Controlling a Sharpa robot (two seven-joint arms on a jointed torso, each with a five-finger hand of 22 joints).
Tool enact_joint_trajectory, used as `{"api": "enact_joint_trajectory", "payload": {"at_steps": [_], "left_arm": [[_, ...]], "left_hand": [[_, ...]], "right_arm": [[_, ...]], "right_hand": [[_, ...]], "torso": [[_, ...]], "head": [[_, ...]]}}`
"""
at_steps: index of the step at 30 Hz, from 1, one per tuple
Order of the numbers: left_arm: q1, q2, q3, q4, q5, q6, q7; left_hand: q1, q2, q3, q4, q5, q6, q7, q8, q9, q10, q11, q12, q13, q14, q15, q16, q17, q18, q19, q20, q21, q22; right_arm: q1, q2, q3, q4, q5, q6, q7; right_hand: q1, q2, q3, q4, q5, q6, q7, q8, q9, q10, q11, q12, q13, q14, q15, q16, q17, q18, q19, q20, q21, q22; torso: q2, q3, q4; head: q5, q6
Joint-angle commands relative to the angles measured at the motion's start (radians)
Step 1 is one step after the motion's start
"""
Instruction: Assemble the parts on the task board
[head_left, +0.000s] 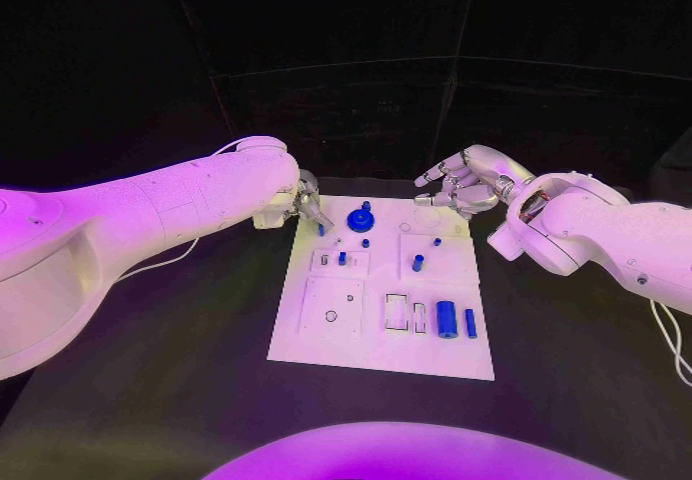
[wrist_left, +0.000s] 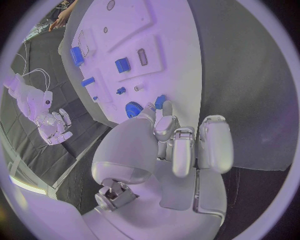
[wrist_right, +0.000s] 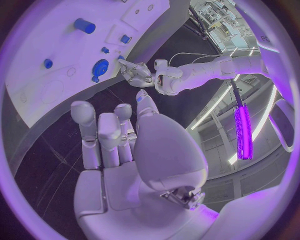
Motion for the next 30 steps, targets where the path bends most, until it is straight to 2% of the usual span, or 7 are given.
{"api": "enact_joint_trajectory", "payload": {"at_steps": [1, 3, 7, 16, 19, 22, 30], "left_arm": [[0.001, 0.0, 0.0, 0.001, 0.012, -0.006, 0.019], [0.001, 0.0, 0.0, 0.001, 0.016, -0.011, 0.023], [0.001, -0.001, 0.0, 0.002, 0.029, -0.016, 0.029], [0.003, -0.03, 0.001, 0.037, 0.073, -0.054, 0.032], [0.008, -0.054, 0.001, 0.071, 0.093, -0.08, 0.028], [0.013, -0.079, 0.002, 0.11, 0.106, -0.102, 0.017], [0.022, -0.146, 0.002, 0.229, 0.108, -0.149, -0.008]], "left_hand": [[0.032, 0.014, 0.028, -0.022, 0.003, 0.0, -0.01, -0.004, -0.003, -0.001, -0.01, 0.0, -0.001, 0.106, -0.006, 0.003, 0.263, 0.006, 0.002, -0.007, 0.0, 0.0], [0.06, 0.021, 0.06, -0.046, 0.002, -0.003, -0.012, -0.005, -0.005, -0.003, -0.012, -0.002, -0.002, 0.106, -0.008, 0.003, 0.263, 0.006, 0.001, -0.009, 0.0, -0.001], [0.091, 0.019, 0.114, -0.084, 0.002, -0.007, -0.012, -0.004, -0.008, -0.004, -0.013, -0.006, -0.004, 0.106, -0.009, 0.003, 0.263, 0.006, 0.001, -0.011, -0.001, 0.0], [0.041, -0.025, 0.261, -0.121, 0.002, -0.01, -0.01, 0.019, -0.004, -0.002, -0.008, -0.014, -0.014, 0.106, -0.006, 0.003, 0.263, 0.006, 0.0, -0.009, -0.003, 0.0], [0.031, -0.036, 0.29, -0.13, 0.001, -0.011, -0.008, 0.025, -0.002, -0.001, -0.011, -0.014, -0.015, 0.106, -0.005, 0.003, 0.263, 0.006, 0.0, -0.009, -0.004, 0.0], [-0.005, -0.063, 0.361, -0.142, 0.0, -0.014, -0.01, 0.039, 0.003, 0.002, -0.01, -0.015, -0.018, 0.106, -0.005, 0.003, 0.263, 0.006, 0.001, -0.009, -0.004, 0.001], [-0.037, -0.084, 0.42, -0.151, 0.002, -0.017, -0.01, 0.054, 0.008, 0.004, -0.011, -0.016, -0.02, 0.106, -0.006, 0.003, 0.263, 0.006, 0.001, -0.009, -0.006, 0.001]], "right_arm": [[0.002, 0.001, 0.001, 0.001, 0.002, -0.003, 0.003], [0.002, 0.001, 0.001, 0.001, 0.002, -0.003, 0.003], [0.002, 0.001, 0.001, 0.002, 0.002, -0.003, 0.002], [0.002, -0.001, 0.001, 0.001, 0.002, -0.001, 0.002], [0.002, -0.002, 0.001, 0.001, 0.002, 0.0, 0.002], [0.002, -0.003, 0.001, 0.001, 0.002, 0.0, 0.001], [0.002, -0.006, 0.001, 0.004, 0.002, 0.0, 0.001]], "right_hand": [[-0.002, 0.01, 0.0, 0.004, 0.004, -0.007, -0.001, 0.005, 0.001, -0.004, 0.0, -0.001, -0.001, 0.004, 0.0, -0.003, -0.001, 0.009, -0.005, 0.001, -0.003, 0.0], [-0.002, 0.01, 0.0, 0.004, 0.004, -0.007, -0.001, 0.005, 0.001, -0.004, 0.0, -0.001, -0.001, 0.004, 0.0, -0.003, -0.001, 0.009, -0.005, 0.001, -0.003, 0.0], [-0.002, 0.01, 0.0, 0.004, 0.004, -0.007, -0.001, 0.005, 0.001, -0.004, 0.0, -0.001, -0.001, 0.004, 0.0, -0.003, -0.001, 0.009, -0.005, 0.001, -0.003, 0.0], [-0.002, 0.01, 0.0, 0.004, 0.004, -0.007, -0.001, 0.005, 0.001, -0.004, 0.0, -0.001, -0.001, 0.004, 0.0, -0.003, -0.001, 0.009, -0.005, 0.001, -0.003, 0.0], [-0.003, 0.012, 0.0, 0.006, 0.005, -0.007, -0.001, 0.006, 0.001, -0.004, 0.0, -0.001, -0.001, 0.004, 0.0, -0.004, -0.001, 0.009, -0.005, 0.001, -0.004, 0.0], [-0.003, 0.012, 0.0, 0.006, 0.005, -0.007, -0.001, 0.006, 0.001, -0.004, 0.0, -0.001, -0.001, 0.004, 0.0, -0.004, -0.001, 0.009, -0.005, 0.001, -0.004, 0.0], [-0.004, 0.013, -0.001, 0.007, 0.005, -0.007, -0.001, 0.006, 0.001, -0.004, 0.0, -0.001, -0.001, 0.004, 0.0, -0.005, -0.002, 0.009, -0.005, 0.001, -0.005, -0.002]], "torso": [[0.0, -0.0003, 0.0003], [0.0, -0.0005, 0.0004], [0.0, 0.0004, 0.0003], [-0.001, 0.0005, 0.002], [-0.002, 0.0009, 0.0035], [-0.002, 0.0011, 0.0047], [-0.004, 0.0007, 0.0085]], "head": [[0.001, -0.002], [0.001, -0.002], [0.001, -0.004], [0.0, -0.005], [0.0, -0.006], [0.002, -0.003], [0.004, -0.007]]}}
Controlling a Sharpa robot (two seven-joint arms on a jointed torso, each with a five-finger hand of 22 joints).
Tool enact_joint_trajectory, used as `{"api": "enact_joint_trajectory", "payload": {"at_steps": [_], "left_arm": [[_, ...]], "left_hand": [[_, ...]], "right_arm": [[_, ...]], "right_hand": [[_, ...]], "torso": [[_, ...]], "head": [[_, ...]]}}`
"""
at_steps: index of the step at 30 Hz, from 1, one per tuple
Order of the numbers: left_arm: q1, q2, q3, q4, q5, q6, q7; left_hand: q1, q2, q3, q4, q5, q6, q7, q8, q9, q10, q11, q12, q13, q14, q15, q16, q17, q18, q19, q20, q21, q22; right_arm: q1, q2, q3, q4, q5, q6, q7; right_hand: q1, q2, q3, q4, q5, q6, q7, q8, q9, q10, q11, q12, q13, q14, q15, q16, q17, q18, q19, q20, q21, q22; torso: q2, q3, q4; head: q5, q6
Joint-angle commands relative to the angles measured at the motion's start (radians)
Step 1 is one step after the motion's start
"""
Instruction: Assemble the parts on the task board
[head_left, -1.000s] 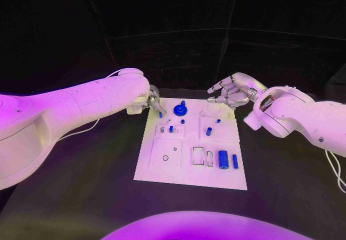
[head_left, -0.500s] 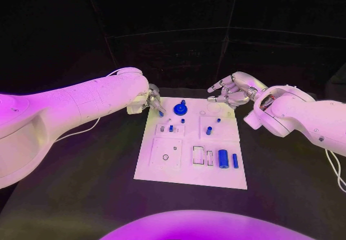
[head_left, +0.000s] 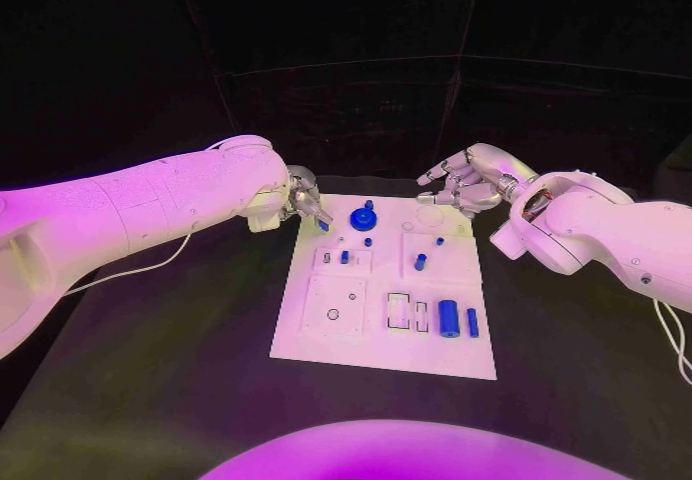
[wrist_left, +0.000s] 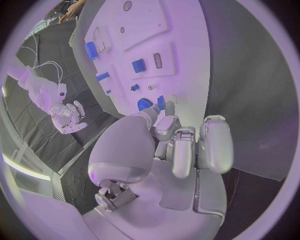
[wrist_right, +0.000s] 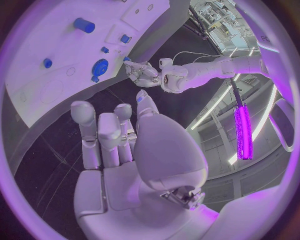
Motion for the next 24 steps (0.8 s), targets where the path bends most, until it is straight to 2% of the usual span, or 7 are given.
{"api": "enact_joint_trajectory", "payload": {"at_steps": [1, 6, 12, 16, 20, 24], "left_arm": [[0.003, -0.023, 0.0, 0.046, 0.015, -0.059, -0.018], [0.002, -0.066, 0.0, 0.114, 0.008, -0.074, -0.023], [-0.007, -0.111, -0.002, 0.193, -0.001, -0.102, -0.022], [-0.015, -0.129, -0.002, 0.224, -0.01, -0.115, -0.019], [-0.024, -0.138, -0.003, 0.241, -0.013, -0.126, -0.017], [-0.034, -0.143, -0.003, 0.251, -0.014, -0.139, -0.014]], "left_hand": [[-0.011, -0.001, 0.104, -0.091, 0.002, -0.002, -0.004, 0.005, 0.003, 0.004, -0.004, -0.004, -0.001, 0.106, -0.006, 0.003, 0.264, 0.006, -0.003, -0.006, -0.006, 0.001], [-0.017, -0.014, 0.123, -0.1, 0.002, -0.003, -0.005, 0.011, 0.005, 0.006, -0.005, -0.003, -0.001, 0.106, -0.007, 0.003, 0.264, 0.006, -0.002, -0.006, -0.005, 0.002], [-0.02, -0.023, 0.134, -0.105, 0.002, -0.002, -0.006, 0.015, 0.007, 0.008, -0.006, -0.003, -0.002, 0.106, -0.007, 0.003, 0.264, 0.006, -0.001, -0.006, -0.005, 0.004], [-0.019, -0.038, 0.141, -0.115, 0.001, -0.001, -0.008, 0.018, 0.008, 0.008, -0.008, -0.006, -0.006, 0.106, -0.008, 0.003, 0.264, 0.006, 0.0, -0.007, -0.004, 0.006], [-0.019, -0.039, 0.142, -0.115, 0.001, -0.001, -0.009, 0.019, 0.008, 0.008, -0.008, -0.005, -0.006, 0.106, -0.008, 0.003, 0.264, 0.005, 0.0, -0.007, -0.003, 0.006], [-0.019, -0.039, 0.142, -0.115, 0.001, -0.001, -0.009, 0.019, 0.008, 0.008, -0.008, -0.005, -0.006, 0.106, -0.008, 0.003, 0.264, 0.005, 0.0, -0.007, -0.003, 0.006]], "right_arm": [[0.002, -0.003, 0.001, 0.004, 0.002, -0.001, 0.002], [0.002, -0.006, 0.001, 0.005, 0.002, -0.001, 0.002], [0.002, -0.008, 0.001, 0.006, 0.003, 0.0, 0.002], [0.002, -0.008, 0.001, 0.007, 0.004, 0.0, 0.002], [0.002, -0.009, 0.001, 0.007, 0.004, 0.002, 0.003], [0.002, -0.011, 0.001, 0.008, 0.004, 0.003, 0.003]], "right_hand": [[0.0, 0.009, -0.001, 0.007, 0.005, -0.007, -0.001, 0.006, 0.001, -0.004, 0.0, -0.001, -0.002, 0.004, 0.0, -0.005, -0.001, 0.009, -0.005, 0.001, -0.005, -0.001], [-0.001, 0.01, -0.001, 0.009, 0.006, -0.007, -0.001, 0.007, 0.001, -0.005, 0.0, -0.001, -0.002, 0.004, 0.001, -0.005, -0.001, 0.009, -0.005, 0.001, -0.006, -0.001], [-0.002, 0.011, -0.002, 0.01, 0.006, -0.007, -0.001, 0.007, 0.001, -0.005, 0.001, 0.0, -0.002, 0.004, 0.001, -0.005, 0.0, 0.009, -0.006, 0.002, -0.006, -0.002], [-0.002, 0.011, -0.002, 0.01, 0.006, -0.007, -0.001, 0.007, 0.001, -0.005, 0.001, 0.0, -0.002, 0.004, 0.001, -0.005, 0.0, 0.009, -0.006, 0.002, -0.006, -0.002], [0.0, 0.01, -0.002, 0.01, 0.006, -0.007, -0.001, 0.007, 0.001, -0.005, 0.0, 0.0, -0.002, 0.004, 0.001, -0.006, 0.0, 0.009, -0.005, 0.002, -0.006, -0.002], [0.0, 0.01, -0.003, 0.009, 0.006, -0.007, -0.001, 0.007, 0.001, -0.005, 0.0, 0.0, -0.002, 0.004, 0.001, -0.006, 0.0, 0.009, -0.005, 0.002, -0.006, -0.002]], "torso": [[-0.002, 0.0, 0.0012], [0.0, -0.0003, -0.0016], [0.0, -0.0008, -0.0001], [0.001, -0.0014, -0.001], [0.001, -0.0007, -0.0029], [0.002, -0.0016, -0.0031]], "head": [[0.001, -0.002], [0.006, 0.002], [0.007, -0.001], [0.01, -0.001], [0.015, -0.001], [0.016, -0.002]]}}
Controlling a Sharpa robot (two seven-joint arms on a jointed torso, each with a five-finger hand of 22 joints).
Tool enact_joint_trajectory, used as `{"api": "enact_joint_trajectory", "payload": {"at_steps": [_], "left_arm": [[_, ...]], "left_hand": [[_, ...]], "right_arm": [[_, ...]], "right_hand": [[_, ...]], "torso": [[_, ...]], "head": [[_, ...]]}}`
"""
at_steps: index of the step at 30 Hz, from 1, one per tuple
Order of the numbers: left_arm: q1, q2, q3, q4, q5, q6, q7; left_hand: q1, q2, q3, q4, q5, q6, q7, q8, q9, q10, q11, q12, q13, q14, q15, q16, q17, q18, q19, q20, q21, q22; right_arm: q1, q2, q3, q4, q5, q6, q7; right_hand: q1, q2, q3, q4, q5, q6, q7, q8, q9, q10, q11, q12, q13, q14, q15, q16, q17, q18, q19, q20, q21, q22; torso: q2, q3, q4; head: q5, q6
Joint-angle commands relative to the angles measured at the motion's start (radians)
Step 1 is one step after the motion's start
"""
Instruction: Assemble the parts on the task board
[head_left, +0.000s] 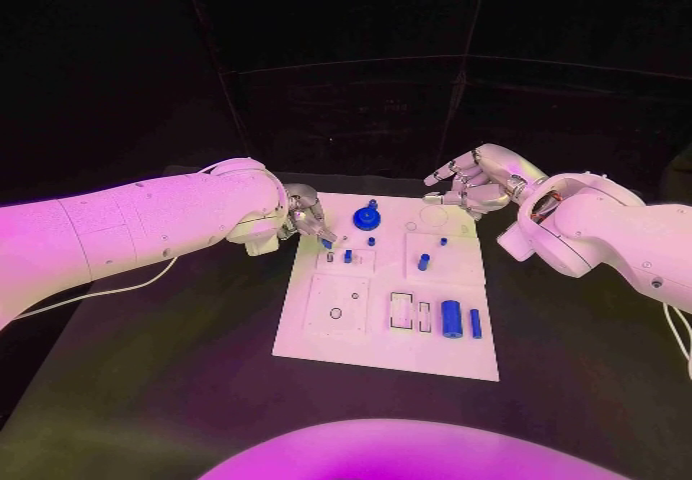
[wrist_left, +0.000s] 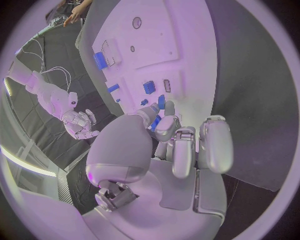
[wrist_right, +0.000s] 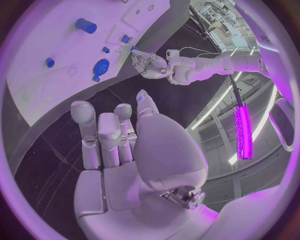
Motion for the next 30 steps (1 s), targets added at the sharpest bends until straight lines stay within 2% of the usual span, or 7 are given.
{"api": "enact_joint_trajectory", "payload": {"at_steps": [1, 10, 30], "left_arm": [[-0.005, -0.002, 0.0, 0.009, -0.011, -0.036, 0.003], [-0.019, -0.001, 0.0, 0.014, -0.011, -0.043, 0.003], [-0.033, 0.002, 0.0, 0.004, -0.011, -0.015, -0.012]], "left_hand": [[0.004, -0.002, 0.094, -0.091, 0.002, -0.003, -0.007, 0.004, 0.0, 0.005, -0.004, -0.005, 0.0, 0.106, -0.008, 0.003, 0.263, 0.006, 0.0, -0.007, -0.003, 0.002], [0.003, -0.004, 0.095, -0.092, 0.002, -0.002, -0.007, 0.005, 0.001, 0.005, -0.005, -0.006, -0.002, 0.106, -0.009, 0.003, 0.263, 0.006, 0.0, -0.007, -0.004, 0.001], [0.002, -0.008, 0.099, -0.094, 0.002, -0.001, -0.008, 0.006, 0.001, 0.005, -0.005, -0.007, -0.003, 0.106, -0.009, 0.003, 0.263, 0.006, 0.0, -0.008, -0.005, 0.0]], "right_arm": [[0.002, -0.001, 0.001, 0.003, 0.004, 0.002, 0.003], [0.002, -0.002, 0.0, 0.002, 0.004, 0.007, 0.007], [0.002, -0.003, 0.0, 0.002, 0.004, 0.008, 0.008]], "right_hand": [[0.0, 0.01, 0.001, 0.006, 0.006, -0.007, -0.001, 0.003, 0.001, -0.005, 0.0, 0.0, -0.001, 0.004, 0.001, -0.006, 0.0, 0.009, -0.005, 0.002, -0.006, -0.001], [0.002, 0.009, 0.0, 0.006, 0.005, -0.007, -0.001, 0.003, 0.001, -0.006, 0.0, 0.0, -0.002, 0.004, 0.001, -0.007, 0.0, 0.009, -0.006, 0.002, -0.007, -0.002], [0.003, 0.008, 0.0, 0.005, 0.005, -0.007, -0.001, 0.004, 0.001, -0.006, 0.0, 0.0, -0.002, 0.004, 0.001, -0.007, 0.0, 0.009, -0.006, 0.002, -0.008, -0.002]], "torso": [[0.001, -0.0004, -0.001], [0.001, 0.0009, -0.0009], [0.001, 0.0009, -0.0007]], "head": [[0.001, -0.001], [0.002, -0.003], [0.002, -0.008]]}}
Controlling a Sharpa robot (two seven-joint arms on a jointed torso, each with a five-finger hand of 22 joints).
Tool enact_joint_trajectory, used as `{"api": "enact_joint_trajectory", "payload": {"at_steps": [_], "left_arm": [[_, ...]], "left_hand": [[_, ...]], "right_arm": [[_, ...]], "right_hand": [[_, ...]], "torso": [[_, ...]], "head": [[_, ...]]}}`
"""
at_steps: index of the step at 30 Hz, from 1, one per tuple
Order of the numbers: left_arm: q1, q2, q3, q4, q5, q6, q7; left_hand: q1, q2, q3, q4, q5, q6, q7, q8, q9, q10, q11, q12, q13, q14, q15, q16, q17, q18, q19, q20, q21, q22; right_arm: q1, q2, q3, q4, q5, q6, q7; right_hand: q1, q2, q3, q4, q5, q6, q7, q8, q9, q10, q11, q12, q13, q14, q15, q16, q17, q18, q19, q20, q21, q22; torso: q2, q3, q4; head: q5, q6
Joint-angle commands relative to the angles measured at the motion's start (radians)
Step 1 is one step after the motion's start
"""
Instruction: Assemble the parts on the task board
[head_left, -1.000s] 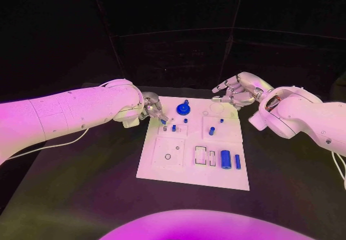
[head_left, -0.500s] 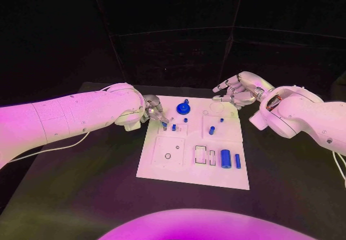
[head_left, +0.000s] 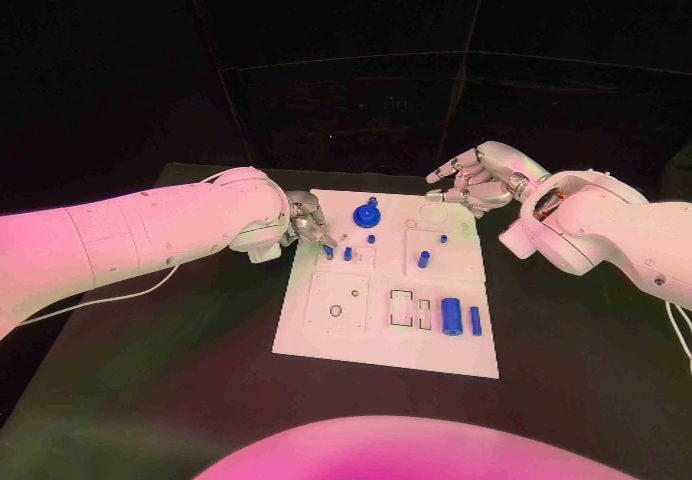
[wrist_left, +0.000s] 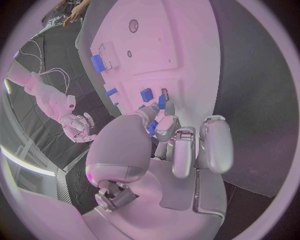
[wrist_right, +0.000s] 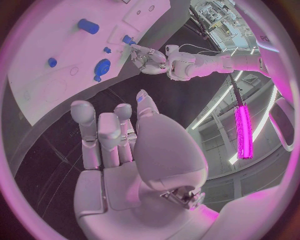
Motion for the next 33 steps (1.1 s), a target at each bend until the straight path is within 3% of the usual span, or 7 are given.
{"api": "enact_joint_trajectory", "payload": {"at_steps": [1, 33], "left_arm": [[-0.001, 0.002, 0.0, -0.003, -0.005, 0.015, -0.008], [-0.005, -0.002, 0.0, 0.006, -0.005, 0.054, -0.015]], "left_hand": [[0.009, -0.001, 0.079, -0.075, 0.003, -0.001, -0.008, 0.003, 0.001, 0.002, -0.002, -0.003, -0.001, 0.106, -0.009, 0.003, 0.263, 0.006, 0.0, -0.008, -0.005, 0.0], [0.009, -0.005, 0.085, -0.079, 0.003, 0.0, -0.009, 0.005, 0.001, 0.002, -0.003, -0.004, -0.002, 0.106, -0.01, 0.003, 0.263, 0.006, 0.0, -0.008, -0.004, 0.002]], "right_arm": [[0.002, 0.0, 0.001, 0.002, 0.003, 0.006, 0.007], [0.002, 0.002, 0.001, -0.002, 0.003, 0.008, 0.008]], "right_hand": [[0.003, 0.008, 0.0, 0.005, 0.005, -0.007, -0.001, 0.004, 0.001, -0.006, 0.0, 0.0, -0.001, 0.004, 0.001, -0.002, 0.0, 0.009, -0.006, 0.002, -0.003, -0.001], [0.004, 0.007, -0.001, 0.005, 0.004, -0.007, -0.001, 0.004, 0.001, -0.006, 0.0, 0.001, 0.0, 0.004, 0.0, -0.003, 0.001, 0.009, -0.005, 0.002, -0.003, -0.001]], "torso": [[-0.001, -0.0001, 0.0011], [-0.001, 0.0002, -0.0001]], "head": [[0.0, 0.0], [0.001, -0.007]]}}
